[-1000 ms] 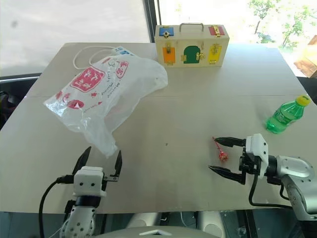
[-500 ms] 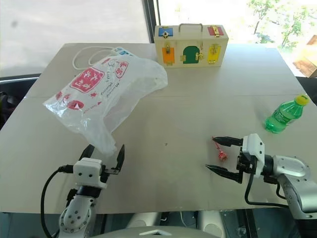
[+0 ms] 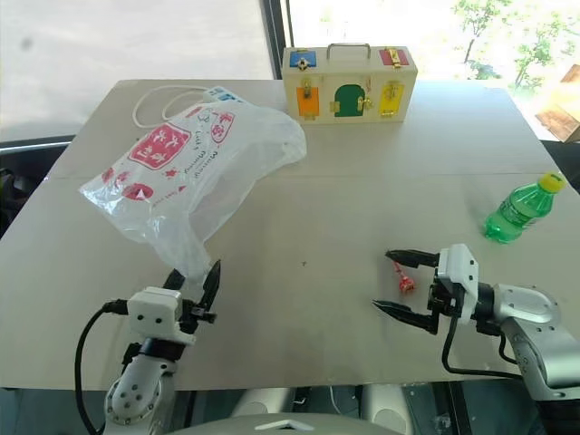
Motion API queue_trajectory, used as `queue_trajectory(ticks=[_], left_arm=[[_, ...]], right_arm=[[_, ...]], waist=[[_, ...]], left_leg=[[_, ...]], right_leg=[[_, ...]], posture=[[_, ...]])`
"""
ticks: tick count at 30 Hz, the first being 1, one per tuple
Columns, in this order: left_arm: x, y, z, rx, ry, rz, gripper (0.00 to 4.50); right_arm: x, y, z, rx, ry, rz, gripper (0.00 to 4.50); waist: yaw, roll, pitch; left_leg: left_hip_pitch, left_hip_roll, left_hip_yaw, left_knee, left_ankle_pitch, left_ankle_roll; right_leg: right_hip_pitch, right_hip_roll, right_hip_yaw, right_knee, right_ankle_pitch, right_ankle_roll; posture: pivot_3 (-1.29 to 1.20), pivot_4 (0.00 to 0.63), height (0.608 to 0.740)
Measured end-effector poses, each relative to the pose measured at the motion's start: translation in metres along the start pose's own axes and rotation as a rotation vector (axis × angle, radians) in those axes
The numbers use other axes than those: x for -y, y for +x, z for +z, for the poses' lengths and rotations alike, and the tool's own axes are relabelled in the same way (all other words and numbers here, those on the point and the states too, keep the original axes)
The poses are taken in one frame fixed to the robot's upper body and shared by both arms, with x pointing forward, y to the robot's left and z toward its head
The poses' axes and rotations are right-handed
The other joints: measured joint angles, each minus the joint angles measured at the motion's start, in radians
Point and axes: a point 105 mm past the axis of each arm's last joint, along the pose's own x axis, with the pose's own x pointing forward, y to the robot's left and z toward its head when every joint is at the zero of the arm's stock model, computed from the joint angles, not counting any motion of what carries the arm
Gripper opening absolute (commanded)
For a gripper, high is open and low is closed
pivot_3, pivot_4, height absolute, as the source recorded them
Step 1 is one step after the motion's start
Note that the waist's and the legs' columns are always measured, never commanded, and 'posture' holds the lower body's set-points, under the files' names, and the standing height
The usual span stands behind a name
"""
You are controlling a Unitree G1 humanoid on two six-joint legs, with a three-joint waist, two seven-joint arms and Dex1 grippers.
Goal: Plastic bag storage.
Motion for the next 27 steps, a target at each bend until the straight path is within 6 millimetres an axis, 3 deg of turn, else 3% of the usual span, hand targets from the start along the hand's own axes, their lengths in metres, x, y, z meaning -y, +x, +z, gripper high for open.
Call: queue_trajectory(ticks=[1,2,10,17,21,27], left_arm=[[0.0,0.0,0.0,0.0,0.0,0.002,0.21],[-0.001,0.0,0.0,0.0,-0.001,0.007,0.03],[-0.003,0.001,0.001,0.008,-0.024,0.025,0.03],[-0.004,0.004,0.004,0.029,-0.069,0.032,0.03],[-0.004,0.007,0.006,0.038,-0.073,0.031,0.03],[0.003,0.009,0.008,0.054,-0.164,-0.013,0.03]], right_arm=[[0.0,0.0,0.0,0.0,-0.001,-0.003,4.5],[0.001,0.0,0.0,0.001,-0.002,-0.006,4.5],[0.005,0.003,0.0,-0.017,-0.013,-0.024,4.5],[0.02,0.005,-0.015,-0.168,0.001,-0.109,4.5],[0.03,-0.003,-0.032,-0.257,0.01,-0.194,4.5],[0.024,-0.026,-0.052,-0.328,0.056,-0.241,4.5]], waist=[[0.0,0.0,0.0],[0.0,0.0,0.0],[0.0,0.0,0.0],[0.0,0.0,0.0],[0.001,0.0,0.0],[0.0,0.001,-0.001]], left_leg=[[0.0,0.0,0.0,0.0,0.0,0.0],[0.0,0.0,0.0,0.0,0.0,0.0],[0.0,0.0,0.0,0.0,0.0,0.0],[0.001,0.0,0.001,0.0,0.0,0.0],[0.001,0.0,0.001,0.0,0.0,0.0],[0.002,0.0,0.002,0.0,0.0,0.0]], right_leg=[[0.0,0.0,0.0,0.0,0.0,0.0],[0.0,0.0,0.0,0.0,0.0,0.0],[0.0,0.0,0.0,0.0,0.0,0.0],[0.0,0.0,0.001,0.001,0.0,0.0],[0.0,0.0,0.001,0.001,0.0,0.0],[0.001,0.0,0.002,0.001,0.0,0.0]], posture=[[0.0,0.15,0.74],[0.0,0.15,0.74],[0.0,0.15,0.74],[0.0,0.15,0.74],[0.0,0.15,0.74],[0.0,0.15,0.74]])
